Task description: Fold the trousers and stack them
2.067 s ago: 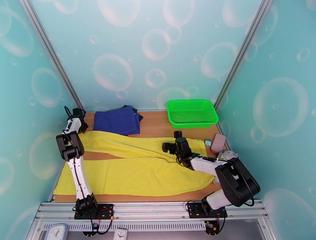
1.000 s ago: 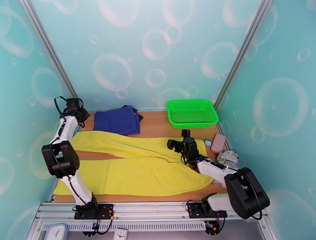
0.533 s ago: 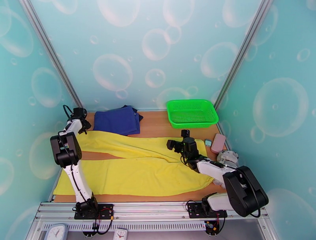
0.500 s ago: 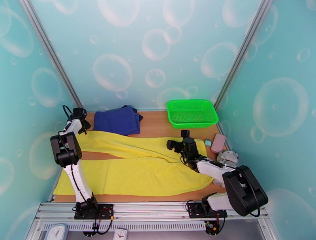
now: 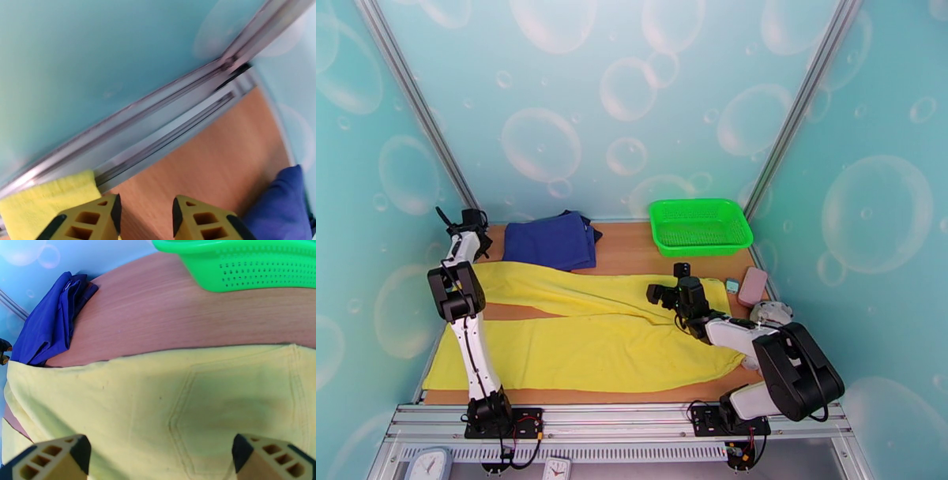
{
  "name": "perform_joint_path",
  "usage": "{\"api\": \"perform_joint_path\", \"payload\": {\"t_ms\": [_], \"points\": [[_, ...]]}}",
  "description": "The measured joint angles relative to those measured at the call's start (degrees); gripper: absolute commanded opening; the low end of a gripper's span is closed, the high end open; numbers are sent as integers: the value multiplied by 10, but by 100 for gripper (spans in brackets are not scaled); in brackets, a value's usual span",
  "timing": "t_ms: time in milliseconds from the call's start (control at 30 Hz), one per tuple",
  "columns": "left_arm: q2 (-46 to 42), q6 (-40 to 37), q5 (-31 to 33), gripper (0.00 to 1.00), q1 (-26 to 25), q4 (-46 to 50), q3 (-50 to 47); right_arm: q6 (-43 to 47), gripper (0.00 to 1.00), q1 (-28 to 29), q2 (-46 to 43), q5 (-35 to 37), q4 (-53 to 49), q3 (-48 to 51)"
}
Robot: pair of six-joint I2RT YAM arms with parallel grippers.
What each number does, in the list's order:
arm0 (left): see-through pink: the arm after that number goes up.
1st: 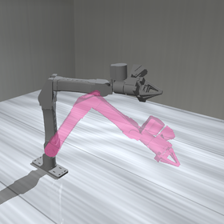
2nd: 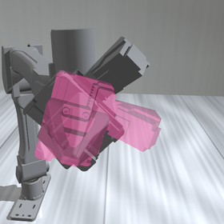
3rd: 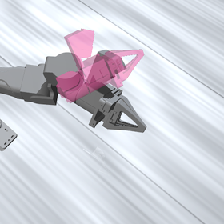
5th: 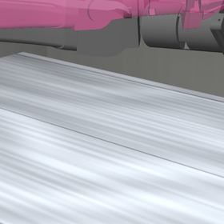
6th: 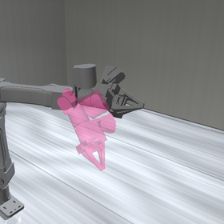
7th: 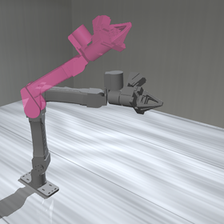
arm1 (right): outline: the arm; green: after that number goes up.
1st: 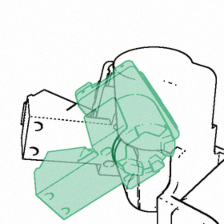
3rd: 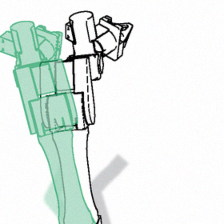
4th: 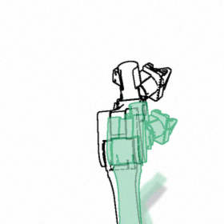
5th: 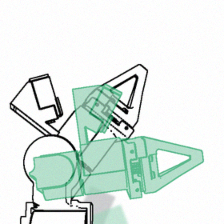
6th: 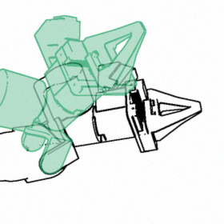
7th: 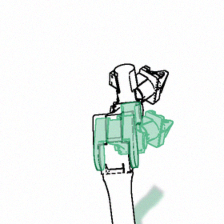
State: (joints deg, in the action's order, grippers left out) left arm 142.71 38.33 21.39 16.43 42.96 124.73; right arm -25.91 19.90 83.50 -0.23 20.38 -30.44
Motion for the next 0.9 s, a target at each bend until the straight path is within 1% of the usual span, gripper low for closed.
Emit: {"api": "perform_joint_path", "payload": {"t_ms": [267, 500, 633, 733, 900], "points": [[6, 35, 54, 52, -3, 38, 0, 0, 99, 0, 0, -2, 0, -1], [6, 37, 68, 60, -4, 41, 0, 0, 99, 0, 3, -2, 0, -3], [9, 35, 70, 61, -5, 47, 3, 0, 99, 0, 3, -2, 0, -3], [12, 35, 75, 60, -8, 59, 7, 0, 99, 0, 3, -2, 0, -3], [12, 38, 104, 58, -19, 74, 7, 0, 99, 0, 3, -2, 0, -3]]}}
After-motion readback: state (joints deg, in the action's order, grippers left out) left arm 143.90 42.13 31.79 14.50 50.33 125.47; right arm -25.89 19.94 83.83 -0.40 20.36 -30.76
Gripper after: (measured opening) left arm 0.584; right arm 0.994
